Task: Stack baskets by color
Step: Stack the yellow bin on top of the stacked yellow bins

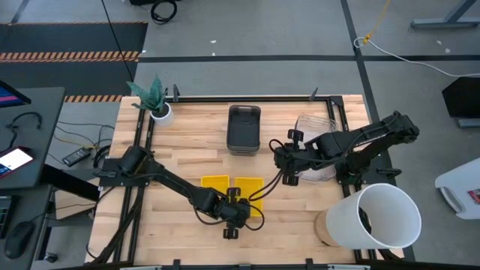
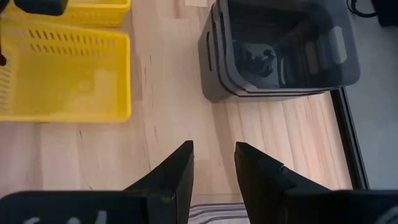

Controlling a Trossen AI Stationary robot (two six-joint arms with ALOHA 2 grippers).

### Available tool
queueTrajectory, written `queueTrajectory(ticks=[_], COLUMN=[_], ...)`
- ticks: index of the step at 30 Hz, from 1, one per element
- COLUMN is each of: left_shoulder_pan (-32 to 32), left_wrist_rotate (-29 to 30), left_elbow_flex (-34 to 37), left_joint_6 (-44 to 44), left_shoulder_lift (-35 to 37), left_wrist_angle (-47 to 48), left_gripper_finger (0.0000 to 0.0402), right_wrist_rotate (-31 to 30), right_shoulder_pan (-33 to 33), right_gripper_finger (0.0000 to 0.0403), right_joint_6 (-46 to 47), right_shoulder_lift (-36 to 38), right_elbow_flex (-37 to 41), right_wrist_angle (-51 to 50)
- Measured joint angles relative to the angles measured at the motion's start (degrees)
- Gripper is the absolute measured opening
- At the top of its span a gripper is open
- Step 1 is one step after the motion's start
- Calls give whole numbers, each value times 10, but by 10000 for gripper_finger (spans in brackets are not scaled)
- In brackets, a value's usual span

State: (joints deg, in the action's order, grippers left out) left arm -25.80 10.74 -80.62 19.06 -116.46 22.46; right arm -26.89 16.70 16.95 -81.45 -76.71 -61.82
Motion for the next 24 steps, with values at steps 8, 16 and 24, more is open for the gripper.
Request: queueTrajectory(ticks=[8,16,24], left_shoulder_pan=[-18,-77,-129], left_wrist_rotate=[58,179,242], left_elbow_flex=[0,0,0], left_joint_6=[-36,-27,62], left_shoulder_lift=[72,164,184], left_wrist_angle=[45,101,193], left_gripper_finger=[7,6,6], right_wrist_rotate=[-1,-7,-21], right_shoulder_pan=[4,25,53], right_gripper_finger=[122,122,122], right_joint_6=[4,11,30], right_shoulder_lift=[0,0,0], right_elbow_flex=[0,0,0], right_wrist_angle=[0,5,12])
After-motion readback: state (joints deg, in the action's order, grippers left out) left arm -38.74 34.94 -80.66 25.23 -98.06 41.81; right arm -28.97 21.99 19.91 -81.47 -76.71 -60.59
